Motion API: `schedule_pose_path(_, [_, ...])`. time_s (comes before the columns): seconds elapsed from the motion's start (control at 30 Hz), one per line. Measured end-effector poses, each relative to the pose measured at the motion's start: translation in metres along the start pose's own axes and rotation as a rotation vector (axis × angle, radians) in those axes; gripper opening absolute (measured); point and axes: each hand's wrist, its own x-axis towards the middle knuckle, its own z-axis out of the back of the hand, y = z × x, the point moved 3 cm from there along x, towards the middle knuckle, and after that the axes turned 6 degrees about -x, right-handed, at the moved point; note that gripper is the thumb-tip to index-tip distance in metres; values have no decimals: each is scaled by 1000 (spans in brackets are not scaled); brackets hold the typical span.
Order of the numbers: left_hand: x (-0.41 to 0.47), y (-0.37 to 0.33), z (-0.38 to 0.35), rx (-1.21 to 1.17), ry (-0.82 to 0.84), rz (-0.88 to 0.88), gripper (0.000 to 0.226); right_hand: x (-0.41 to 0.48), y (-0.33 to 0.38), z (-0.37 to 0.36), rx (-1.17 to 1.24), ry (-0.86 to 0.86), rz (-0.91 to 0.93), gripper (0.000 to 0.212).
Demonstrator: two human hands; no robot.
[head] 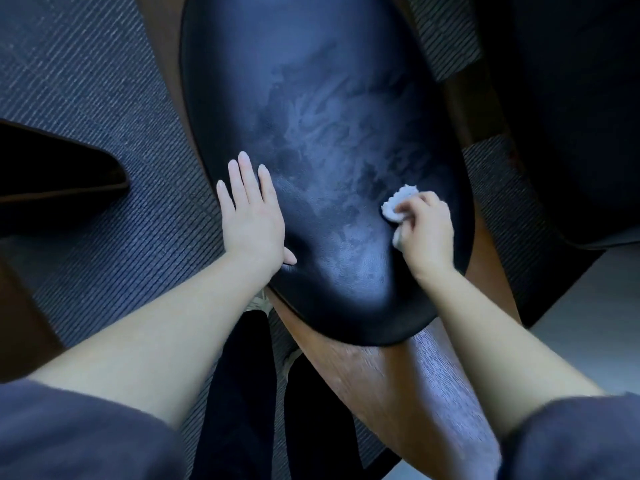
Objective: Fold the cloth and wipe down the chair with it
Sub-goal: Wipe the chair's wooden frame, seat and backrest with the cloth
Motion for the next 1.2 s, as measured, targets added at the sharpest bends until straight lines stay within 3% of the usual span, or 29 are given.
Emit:
schedule_pose_path(0.03, [1,-1,0,13,-3,8,155,1,11,-5,23,-40,-46,28])
schedule_pose_path(0.07, [1,-2,-1,24,-3,14,155,-5,28,-13,36,-24,36,27])
schedule_pose_path(0.13, [1,-3,0,40,-3,23,155,-38,56,-24,86,121,351,29])
schedule_pose_path(0.2, [1,-3,0,47,-11,25,155,-56,53,-21,99,218,531,28])
schedule_pose_path(0.27, [-1,-2,0,48,-14,18,154,-36,25,-7,28,142,394,25])
schedule_pose_path(0.37, [-3,-2,1,46,-10,28,152,-14,-22,11,-73,5,-134,31])
schedule_pose_path(0.4, [-3,-3,2,45,-10,32,152,-21,-18,11,-78,5,-141,32])
schedule_pose_path(0.57, [-5,-5,5,51,-7,46,151,-115,37,1,64,270,437,30])
schedule_pose_path(0.63, [-6,-4,4,51,-2,45,151,-108,19,9,39,280,481,25])
schedule_pose_path(0.7, [-7,-4,3,42,-8,46,151,-77,-27,21,-45,123,268,29])
schedule_pose_path(0.8, [-7,-5,3,26,-24,40,151,-52,-86,36,-76,11,-220,34])
schedule_pose_path(0.87, [-7,-5,4,13,-12,42,151,-67,-65,31,-71,10,-190,32])
schedule_pose_path(0.97, [-6,-5,6,26,30,56,150,-103,-12,15,41,97,182,30])
schedule_pose_path(1.03, [-6,-6,6,43,42,43,149,-93,-9,17,39,110,248,29])
schedule_pose_path(1.2, [-1,-6,1,131,28,-78,146,-9,-73,27,-58,-42,-422,35])
